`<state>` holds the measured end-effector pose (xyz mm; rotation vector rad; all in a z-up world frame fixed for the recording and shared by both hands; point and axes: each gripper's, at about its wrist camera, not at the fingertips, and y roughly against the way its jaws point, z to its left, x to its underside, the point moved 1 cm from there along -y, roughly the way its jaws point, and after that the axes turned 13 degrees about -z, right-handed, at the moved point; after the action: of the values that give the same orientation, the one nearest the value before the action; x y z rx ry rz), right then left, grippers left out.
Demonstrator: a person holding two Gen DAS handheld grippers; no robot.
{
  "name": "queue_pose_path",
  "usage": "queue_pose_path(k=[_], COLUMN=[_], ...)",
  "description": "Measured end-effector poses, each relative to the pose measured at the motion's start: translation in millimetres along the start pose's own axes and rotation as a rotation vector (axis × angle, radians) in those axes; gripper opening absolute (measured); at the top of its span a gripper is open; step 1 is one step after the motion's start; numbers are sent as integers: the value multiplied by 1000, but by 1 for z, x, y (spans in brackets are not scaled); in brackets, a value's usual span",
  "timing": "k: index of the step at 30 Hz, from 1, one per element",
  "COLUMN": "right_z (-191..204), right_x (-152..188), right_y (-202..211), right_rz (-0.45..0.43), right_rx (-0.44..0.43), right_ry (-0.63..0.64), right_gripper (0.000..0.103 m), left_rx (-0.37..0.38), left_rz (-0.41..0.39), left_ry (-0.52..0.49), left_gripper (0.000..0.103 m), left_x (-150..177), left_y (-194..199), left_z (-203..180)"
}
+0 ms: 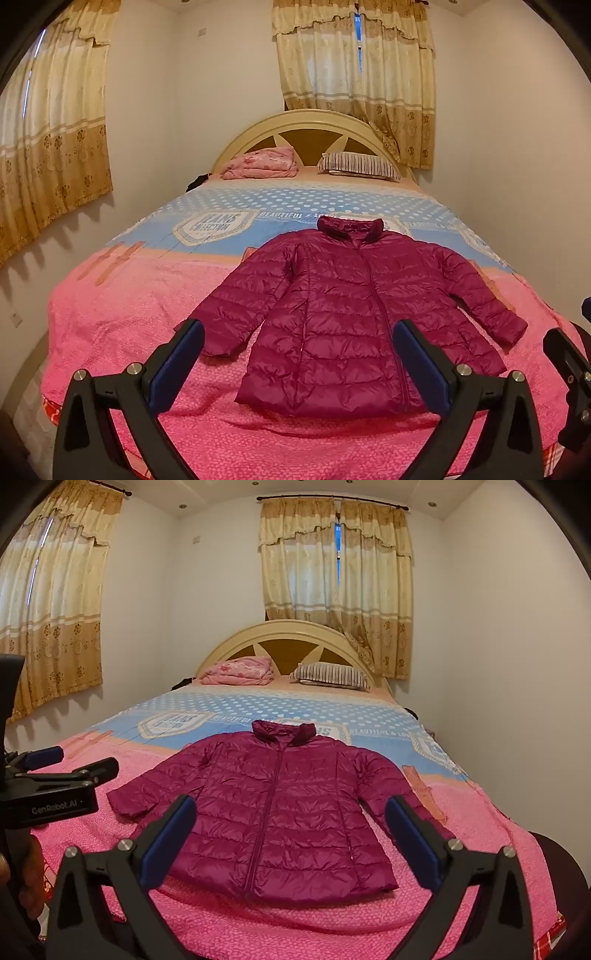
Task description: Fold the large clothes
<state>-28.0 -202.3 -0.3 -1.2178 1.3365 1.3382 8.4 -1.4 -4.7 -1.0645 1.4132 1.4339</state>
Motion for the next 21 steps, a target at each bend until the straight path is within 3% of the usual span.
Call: queue_pose_path(k=[21], right_z=[2], right_x=[2], right_y=[-1], right_rz=[4], right_rx=[-6], right_ry=[-9], right_gripper=[103], left_rx=[-3], left_rz=[-7], left_ry=[30], left_gripper=[102], left_x=[1], left_y=[-1], left_z=[5])
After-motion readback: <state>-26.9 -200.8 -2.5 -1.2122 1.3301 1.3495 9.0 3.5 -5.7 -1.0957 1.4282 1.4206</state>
